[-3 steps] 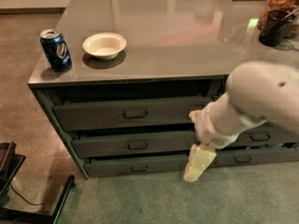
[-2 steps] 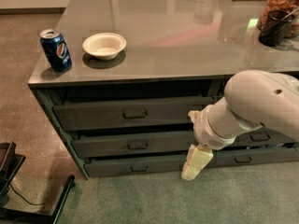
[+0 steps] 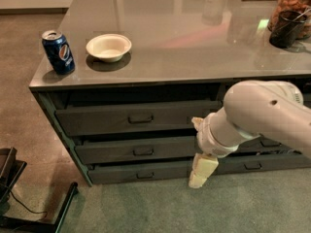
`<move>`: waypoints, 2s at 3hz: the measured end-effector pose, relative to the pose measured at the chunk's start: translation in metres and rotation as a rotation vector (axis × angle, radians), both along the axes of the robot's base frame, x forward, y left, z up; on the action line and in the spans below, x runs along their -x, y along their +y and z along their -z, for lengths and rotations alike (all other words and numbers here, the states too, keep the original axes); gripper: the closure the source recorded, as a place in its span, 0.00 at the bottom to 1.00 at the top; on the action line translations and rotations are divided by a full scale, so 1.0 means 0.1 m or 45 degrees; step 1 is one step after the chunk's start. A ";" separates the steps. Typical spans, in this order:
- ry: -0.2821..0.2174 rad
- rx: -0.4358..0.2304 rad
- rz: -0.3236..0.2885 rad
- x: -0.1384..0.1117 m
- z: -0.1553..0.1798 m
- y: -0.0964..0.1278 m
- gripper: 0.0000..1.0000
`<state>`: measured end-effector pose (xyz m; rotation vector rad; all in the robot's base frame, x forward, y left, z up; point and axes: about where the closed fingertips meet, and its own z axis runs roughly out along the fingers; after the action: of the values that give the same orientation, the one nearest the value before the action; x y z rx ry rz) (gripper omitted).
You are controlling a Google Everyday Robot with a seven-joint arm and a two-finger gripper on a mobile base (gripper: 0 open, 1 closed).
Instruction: Open bottom drawer
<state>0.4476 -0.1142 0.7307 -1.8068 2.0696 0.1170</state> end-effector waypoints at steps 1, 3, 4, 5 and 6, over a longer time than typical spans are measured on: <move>-0.054 0.070 -0.106 -0.19 0.53 0.07 0.00; -0.099 0.081 -0.170 -0.78 1.79 0.24 0.00; 0.009 0.108 -0.131 -0.83 2.52 0.21 0.00; 0.042 0.107 -0.126 -0.77 2.65 0.20 0.00; 0.047 0.089 -0.128 -0.71 2.87 0.12 0.00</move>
Offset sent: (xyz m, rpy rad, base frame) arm 0.0964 0.0293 -0.1979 -0.0662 -0.1437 0.1680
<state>0.5185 -0.1024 0.4436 -1.9646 2.0317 0.1079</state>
